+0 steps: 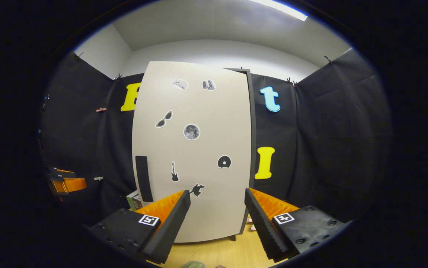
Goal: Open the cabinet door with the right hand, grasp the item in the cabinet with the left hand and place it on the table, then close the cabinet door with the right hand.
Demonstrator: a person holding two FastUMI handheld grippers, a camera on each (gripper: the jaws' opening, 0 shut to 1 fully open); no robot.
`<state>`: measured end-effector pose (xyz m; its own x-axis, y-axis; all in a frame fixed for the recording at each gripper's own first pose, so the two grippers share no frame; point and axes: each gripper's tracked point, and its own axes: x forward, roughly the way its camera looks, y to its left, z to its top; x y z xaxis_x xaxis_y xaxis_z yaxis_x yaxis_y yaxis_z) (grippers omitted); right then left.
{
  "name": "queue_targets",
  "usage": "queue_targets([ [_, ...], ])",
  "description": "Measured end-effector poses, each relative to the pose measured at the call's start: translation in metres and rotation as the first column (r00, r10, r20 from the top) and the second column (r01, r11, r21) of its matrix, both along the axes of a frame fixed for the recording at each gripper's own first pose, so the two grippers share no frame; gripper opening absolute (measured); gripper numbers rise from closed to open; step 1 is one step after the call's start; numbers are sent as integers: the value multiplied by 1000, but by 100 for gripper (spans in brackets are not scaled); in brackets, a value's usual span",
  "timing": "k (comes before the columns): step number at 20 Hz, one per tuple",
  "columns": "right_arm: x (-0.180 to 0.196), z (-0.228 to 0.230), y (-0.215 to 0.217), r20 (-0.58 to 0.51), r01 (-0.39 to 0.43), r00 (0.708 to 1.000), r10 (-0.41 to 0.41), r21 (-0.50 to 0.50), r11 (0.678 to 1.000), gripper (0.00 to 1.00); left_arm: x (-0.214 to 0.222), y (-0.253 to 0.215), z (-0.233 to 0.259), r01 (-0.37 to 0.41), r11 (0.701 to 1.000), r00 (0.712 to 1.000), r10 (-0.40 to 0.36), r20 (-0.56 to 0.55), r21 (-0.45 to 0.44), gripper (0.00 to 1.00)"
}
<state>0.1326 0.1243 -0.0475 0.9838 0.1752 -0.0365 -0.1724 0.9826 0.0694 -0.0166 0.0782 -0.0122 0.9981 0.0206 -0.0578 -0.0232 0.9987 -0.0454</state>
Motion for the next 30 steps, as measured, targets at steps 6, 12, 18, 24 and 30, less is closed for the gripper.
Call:
queue_targets([
  [6, -3, 5, -11, 20, 22, 1000, -22, -11, 1000, 95, -3, -5, 1, 4, 1000, 1000, -4, 3, -1, 95],
  [12, -8, 8, -14, 25, 20, 999, -20, -5, 1000, 96, -6, -12, 2, 15, 1000, 1000, -15, 11, 6, 95],
  [18, -14, 10, -20, 27, 30, 999, -29, -5, 1000, 96, -7, -18, 1, 21, 1000, 1000, -21, 6, 15, 95],
  [24, -17, 9, -23, 22, 35, 999, -35, -15, 999, 96, -7, -22, 5, 17, 1000, 1000, -18, 14, 26, 95],
  [30, -18, 9, -23, 25, 35, 999, -35, -19, 999, 96, -7, -23, 5, 12, 999, 1000, -12, 15, 37, 95],
])
